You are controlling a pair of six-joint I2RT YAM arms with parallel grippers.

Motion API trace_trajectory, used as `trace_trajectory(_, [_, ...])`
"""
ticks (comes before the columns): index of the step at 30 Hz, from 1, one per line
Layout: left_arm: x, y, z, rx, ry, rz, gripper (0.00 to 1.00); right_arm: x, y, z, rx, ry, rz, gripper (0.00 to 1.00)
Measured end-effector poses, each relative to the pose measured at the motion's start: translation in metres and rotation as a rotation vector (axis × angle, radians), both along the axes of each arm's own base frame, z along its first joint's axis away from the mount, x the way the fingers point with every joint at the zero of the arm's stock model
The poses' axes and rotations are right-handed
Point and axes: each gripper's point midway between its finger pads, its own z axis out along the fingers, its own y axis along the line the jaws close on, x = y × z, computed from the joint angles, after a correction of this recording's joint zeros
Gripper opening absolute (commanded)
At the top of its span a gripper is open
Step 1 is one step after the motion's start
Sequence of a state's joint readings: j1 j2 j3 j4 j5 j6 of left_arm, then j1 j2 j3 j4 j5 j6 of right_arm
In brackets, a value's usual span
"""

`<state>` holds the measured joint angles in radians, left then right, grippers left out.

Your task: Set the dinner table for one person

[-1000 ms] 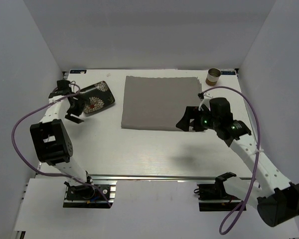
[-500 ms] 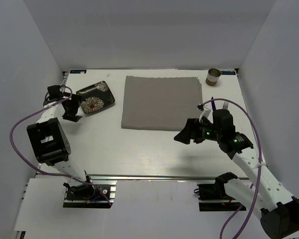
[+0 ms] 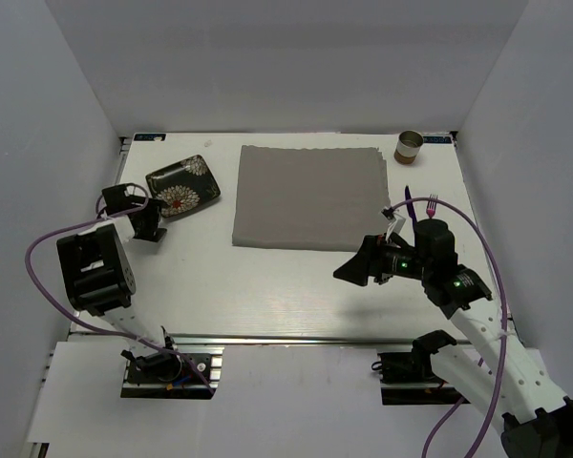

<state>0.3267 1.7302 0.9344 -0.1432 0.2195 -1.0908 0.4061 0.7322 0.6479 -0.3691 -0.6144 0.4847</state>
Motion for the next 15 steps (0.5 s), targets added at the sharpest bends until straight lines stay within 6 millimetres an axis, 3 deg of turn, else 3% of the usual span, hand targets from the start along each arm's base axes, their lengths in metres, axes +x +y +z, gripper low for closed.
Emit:
trace_trajectory(1, [0.003,0.001,0.002,0.004,-0.016,0.0,0.73,-0.001,0.001,0.001,0.009,0.0,0.004,0.89])
trace_trajectory(3, [0.01,0.002,0.003,0.009,-0.043,-0.002,0.54,-0.004,0.002,0.003,0.02,0.004,0.011,0.89])
trace_trajectory(4, [0.012,0.003,0.001,0.011,-0.047,-0.004,0.52,-0.004,0.002,0.004,0.022,0.008,0.013,0.89])
trace_trajectory(9, [0.014,0.003,-0.016,0.003,-0.028,-0.007,0.49,-0.005,0.002,0.004,0.027,0.018,0.012,0.89])
trace_trajectory(15, [0.018,0.001,-0.017,-0.01,-0.043,-0.013,0.44,-0.005,0.002,0.002,0.024,0.024,0.012,0.89])
